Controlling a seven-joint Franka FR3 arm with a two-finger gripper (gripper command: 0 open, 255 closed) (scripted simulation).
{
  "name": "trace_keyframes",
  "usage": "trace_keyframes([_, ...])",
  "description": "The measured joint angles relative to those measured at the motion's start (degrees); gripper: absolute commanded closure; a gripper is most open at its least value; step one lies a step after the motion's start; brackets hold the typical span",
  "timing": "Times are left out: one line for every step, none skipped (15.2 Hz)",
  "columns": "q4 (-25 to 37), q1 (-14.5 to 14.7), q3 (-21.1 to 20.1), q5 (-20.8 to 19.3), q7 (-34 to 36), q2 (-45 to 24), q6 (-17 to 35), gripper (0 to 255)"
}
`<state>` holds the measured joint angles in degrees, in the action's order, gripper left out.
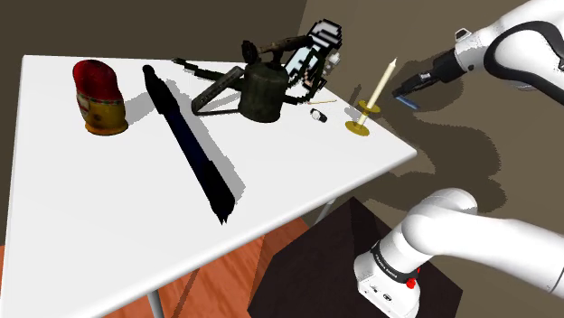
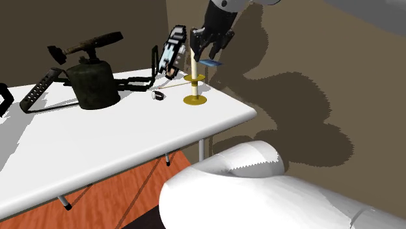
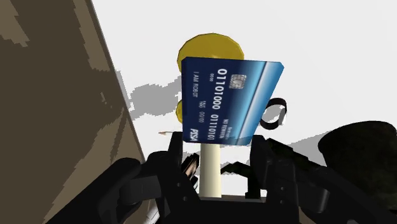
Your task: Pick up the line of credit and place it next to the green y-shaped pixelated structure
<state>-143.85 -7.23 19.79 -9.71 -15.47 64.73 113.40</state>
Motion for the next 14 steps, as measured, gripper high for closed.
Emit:
trace_keyframes([1.0, 0.2, -0.2, 0.2, 0.1, -0.4, -0.6, 255])
trace_keyframes([1.6, 0.2, -0.4, 0.3, 0.1, -0.4, -1.2, 255])
trace_keyframes([2.5, 0.4, -0.5, 0.4, 0.2, -0.8, -1.7, 255])
trace_keyframes([3.6, 0.6, -0.7, 0.6, 0.3, -1.3, -2.2, 255])
trace_keyframes([4.5, 0.7, -0.8, 0.7, 0.3, -1.7, -2.8, 255])
trace_keyframes([5.4, 0.8, -0.8, 0.8, 0.3, -2.0, -3.3, 255])
trace_keyframes([6.4, 1.1, -1.0, 1.0, 0.4, -2.6, -3.8, 255])
trace_keyframes([7.5, 1.2, -1.2, 1.2, 0.5, -3.1, -4.4, 255])
trace_keyframes([8.4, 1.3, -1.3, 1.3, 0.5, -3.3, -5.0, 255])
trace_keyframes([9.2, 1.4, -1.6, 1.4, 0.6, -3.5, -5.6, 255])
trace_keyframes([10.3, 1.6, -1.7, 1.6, 0.7, -4.1, -6.1, 255])
trace_keyframes([11.3, 1.8, -1.6, 1.6, 0.6, -4.6, -6.7, 255])
trace_keyframes([12.3, 1.8, -1.8, 1.8, 0.7, -4.9, -7.4, 255])
trace_keyframes([13.2, 2.0, -1.9, 1.9, 0.7, -5.3, -7.9, 255])
